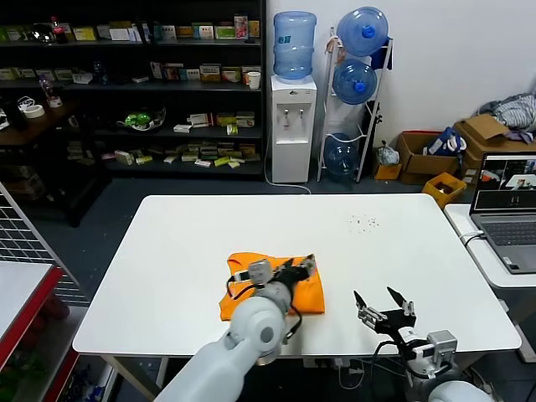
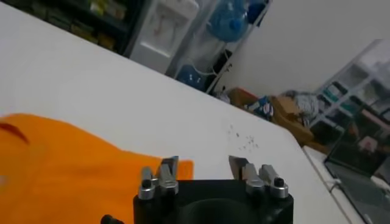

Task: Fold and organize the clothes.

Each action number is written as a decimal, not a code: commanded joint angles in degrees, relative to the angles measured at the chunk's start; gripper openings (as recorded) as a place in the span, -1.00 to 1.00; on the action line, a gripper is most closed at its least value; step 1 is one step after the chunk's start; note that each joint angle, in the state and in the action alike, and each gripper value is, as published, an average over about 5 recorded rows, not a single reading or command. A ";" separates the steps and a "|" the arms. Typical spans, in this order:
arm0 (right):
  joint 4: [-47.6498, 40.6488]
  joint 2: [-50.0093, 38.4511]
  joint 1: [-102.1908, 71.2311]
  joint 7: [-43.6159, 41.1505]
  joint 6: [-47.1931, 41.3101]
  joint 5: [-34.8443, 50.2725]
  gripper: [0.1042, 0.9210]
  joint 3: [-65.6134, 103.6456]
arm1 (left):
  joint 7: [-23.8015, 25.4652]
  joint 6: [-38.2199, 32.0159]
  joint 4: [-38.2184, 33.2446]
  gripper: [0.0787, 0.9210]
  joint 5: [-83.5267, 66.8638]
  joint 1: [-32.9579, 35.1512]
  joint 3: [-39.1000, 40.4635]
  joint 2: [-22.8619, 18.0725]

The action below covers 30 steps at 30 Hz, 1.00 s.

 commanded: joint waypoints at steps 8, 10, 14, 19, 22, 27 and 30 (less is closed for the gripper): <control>-12.97 10.13 -1.46 -13.92 23.97 -10.73 0.76 8.32 | 46.34 -41.30 -6.26 0.75 41.18 42.91 -39.48 8.21; -13.62 12.01 -1.44 -14.72 25.90 -12.32 0.76 9.13 | 48.15 -44.35 -6.32 0.76 42.12 43.95 -40.54 5.71; -14.12 15.42 -1.52 -15.93 29.43 -16.16 0.76 10.04 | 50.68 -47.51 -6.28 0.77 42.75 44.55 -42.18 1.50; -13.87 19.01 -2.41 -17.08 33.17 -20.14 0.76 10.61 | 52.81 -48.71 -5.43 0.77 42.48 44.91 -43.81 -1.64; -13.46 20.84 -3.12 -17.87 34.31 -22.20 0.76 11.24 | 53.19 -48.95 -5.36 0.77 42.49 45.35 -44.33 -2.48; -12.55 23.98 -4.02 -18.99 35.71 -25.28 0.76 12.65 | 53.09 -49.07 -5.08 0.77 42.32 45.99 -44.77 -3.86; -12.34 25.31 -4.18 -19.19 36.38 -26.24 0.76 13.19 | 53.13 -49.31 -4.80 0.77 42.34 46.36 -44.59 -4.41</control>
